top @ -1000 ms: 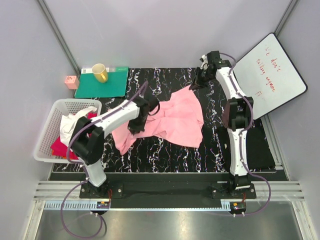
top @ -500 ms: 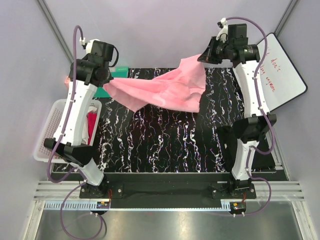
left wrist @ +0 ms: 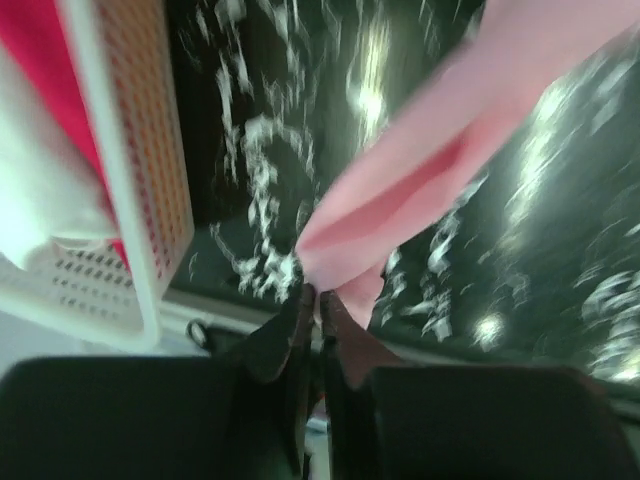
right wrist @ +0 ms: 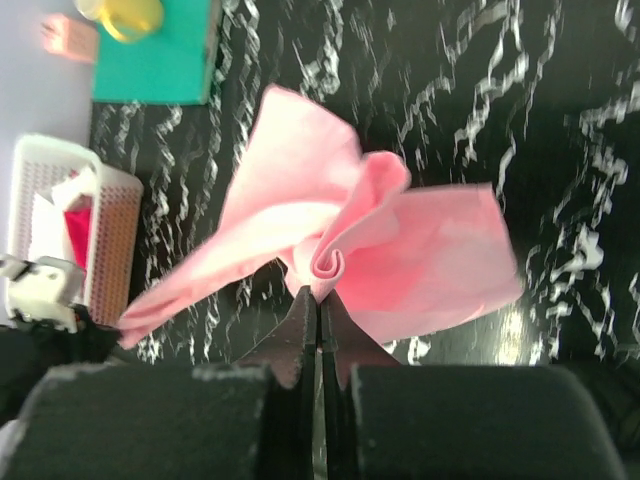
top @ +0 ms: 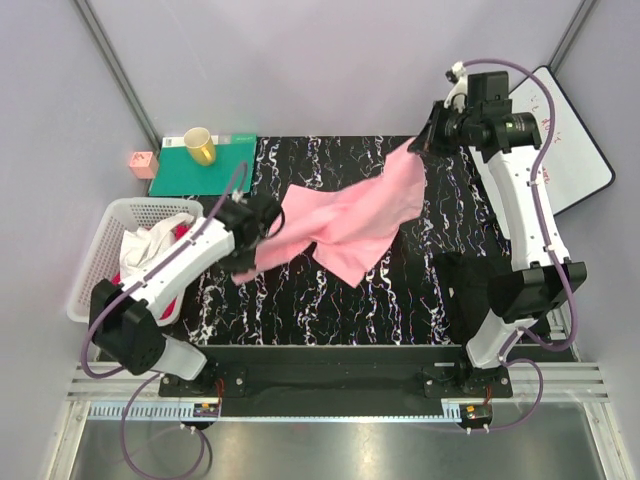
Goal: Fold and stack the t-shirts
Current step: Flatten out the tshirt
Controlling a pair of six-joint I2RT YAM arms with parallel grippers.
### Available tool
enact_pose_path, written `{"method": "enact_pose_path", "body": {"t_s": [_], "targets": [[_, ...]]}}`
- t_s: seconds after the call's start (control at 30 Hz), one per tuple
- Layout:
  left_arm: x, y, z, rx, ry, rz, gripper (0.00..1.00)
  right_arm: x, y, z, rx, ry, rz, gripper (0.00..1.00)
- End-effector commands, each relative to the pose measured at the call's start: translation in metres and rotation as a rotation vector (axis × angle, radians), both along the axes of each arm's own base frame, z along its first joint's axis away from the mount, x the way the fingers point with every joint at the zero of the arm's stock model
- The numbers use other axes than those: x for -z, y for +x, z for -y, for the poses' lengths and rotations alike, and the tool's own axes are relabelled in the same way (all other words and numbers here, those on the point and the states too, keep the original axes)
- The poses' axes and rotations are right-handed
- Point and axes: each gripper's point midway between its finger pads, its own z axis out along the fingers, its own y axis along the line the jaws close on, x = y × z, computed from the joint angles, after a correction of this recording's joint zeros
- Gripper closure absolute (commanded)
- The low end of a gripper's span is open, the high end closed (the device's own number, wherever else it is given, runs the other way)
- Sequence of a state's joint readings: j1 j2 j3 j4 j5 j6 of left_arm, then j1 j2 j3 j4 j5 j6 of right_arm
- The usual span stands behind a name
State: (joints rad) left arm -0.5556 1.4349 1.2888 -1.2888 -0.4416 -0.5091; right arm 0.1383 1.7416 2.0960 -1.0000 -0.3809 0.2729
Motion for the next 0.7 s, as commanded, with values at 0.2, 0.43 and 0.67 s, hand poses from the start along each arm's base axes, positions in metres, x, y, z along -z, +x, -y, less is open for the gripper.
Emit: {"method": "enact_pose_path", "body": {"t_s": [0.2, 0.43, 0.67], "targets": [[-0.022, 0.007, 0.010, -0.048, -0.088, 0.161, 0.01, 0.047, -0.043, 0.008, 0.007, -0.024, -0.179, 1.00], [0.007, 0.114, 0.083, 0.118, -0.110, 0.120, 0.04, 0.082, -0.055, 0.008, -0.012, -0.040, -0.270, 1.00], [0.012, 0.208, 0.130, 0.123, -0.369, 0.131, 0.03, 0.095, -0.048, 0.011, -0.007, -0.066, -0.273, 1.00]]}}
